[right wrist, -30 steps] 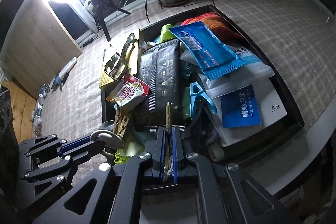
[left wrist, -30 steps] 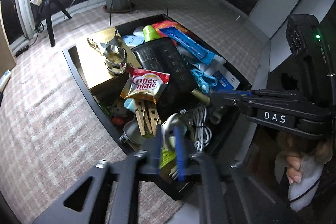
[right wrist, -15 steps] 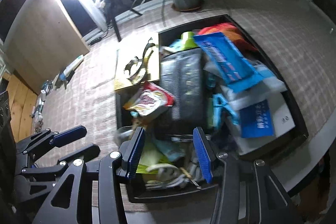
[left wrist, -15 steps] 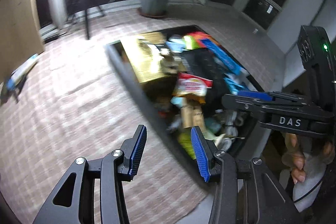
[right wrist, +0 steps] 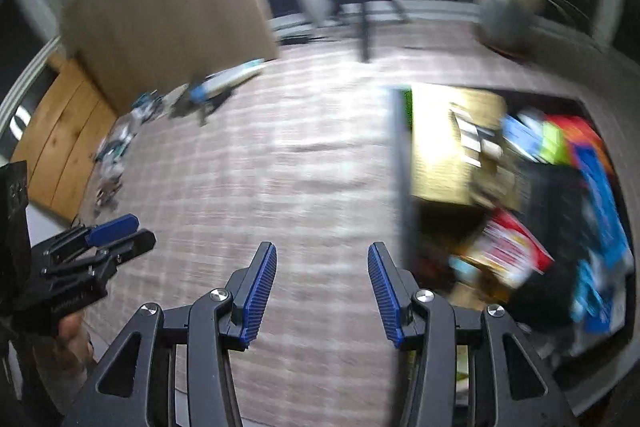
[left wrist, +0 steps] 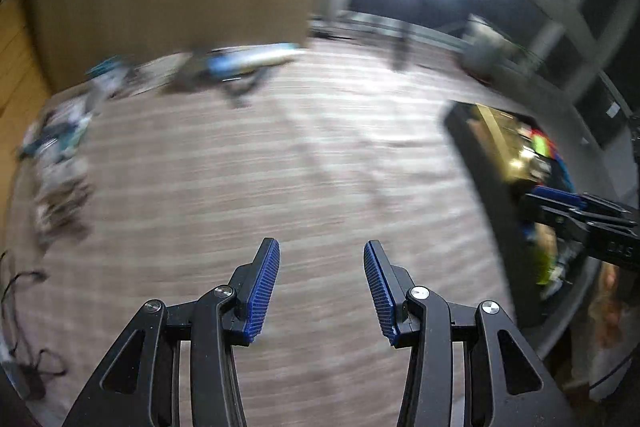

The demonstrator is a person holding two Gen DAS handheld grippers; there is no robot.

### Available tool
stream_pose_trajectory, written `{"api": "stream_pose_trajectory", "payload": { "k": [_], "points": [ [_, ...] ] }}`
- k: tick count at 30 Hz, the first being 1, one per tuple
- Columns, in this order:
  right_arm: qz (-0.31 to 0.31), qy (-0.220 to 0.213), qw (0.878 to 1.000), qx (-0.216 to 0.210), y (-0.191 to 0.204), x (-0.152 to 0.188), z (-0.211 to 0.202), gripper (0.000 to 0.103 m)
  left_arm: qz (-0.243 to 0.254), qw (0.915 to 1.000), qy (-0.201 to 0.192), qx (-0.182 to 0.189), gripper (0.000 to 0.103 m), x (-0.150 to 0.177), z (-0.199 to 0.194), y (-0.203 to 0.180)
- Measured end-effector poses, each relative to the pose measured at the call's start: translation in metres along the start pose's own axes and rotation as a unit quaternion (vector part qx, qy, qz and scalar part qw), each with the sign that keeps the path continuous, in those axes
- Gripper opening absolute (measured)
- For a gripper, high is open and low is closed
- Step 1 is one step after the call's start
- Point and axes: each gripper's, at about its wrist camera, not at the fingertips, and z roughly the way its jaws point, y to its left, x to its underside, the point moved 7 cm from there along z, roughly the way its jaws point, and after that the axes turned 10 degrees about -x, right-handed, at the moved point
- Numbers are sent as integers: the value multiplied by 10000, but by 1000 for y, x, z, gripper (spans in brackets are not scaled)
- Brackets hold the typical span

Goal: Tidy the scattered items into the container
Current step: 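Move both open grippers back over the cloth toward the silver clamp, then close the right gripper on the silver metal clamp while the left gripper grips it too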

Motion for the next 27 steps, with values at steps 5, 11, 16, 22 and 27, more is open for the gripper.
{"api": "stream_pose_trajectory", "payload": {
  "k": [5, 11, 16, 22, 27],
  "points": [
    [-668, 213, 9973, -216, 71, -21, 41, 44, -571, 9974, 41, -440, 48, 8, 4, 100],
    [-1379, 485, 9881, -468, 154, -38, 96, 44, -1084, 9907, 100, -818, 48, 14, 11, 196],
    [-1847, 825, 9766, -734, 213, -48, 145, 44, -1466, 9852, 242, -849, 47, 19, 28, 258],
    [-2012, 1192, 9657, -1129, 266, -66, 200, 44, -1723, 9820, 443, -636, 47, 26, 53, 283],
    [-2265, 1596, 9511, -1362, 307, -75, 246, 32, -1889, 9799, 456, -445, 47, 23, 70, 283]
  ]
}}
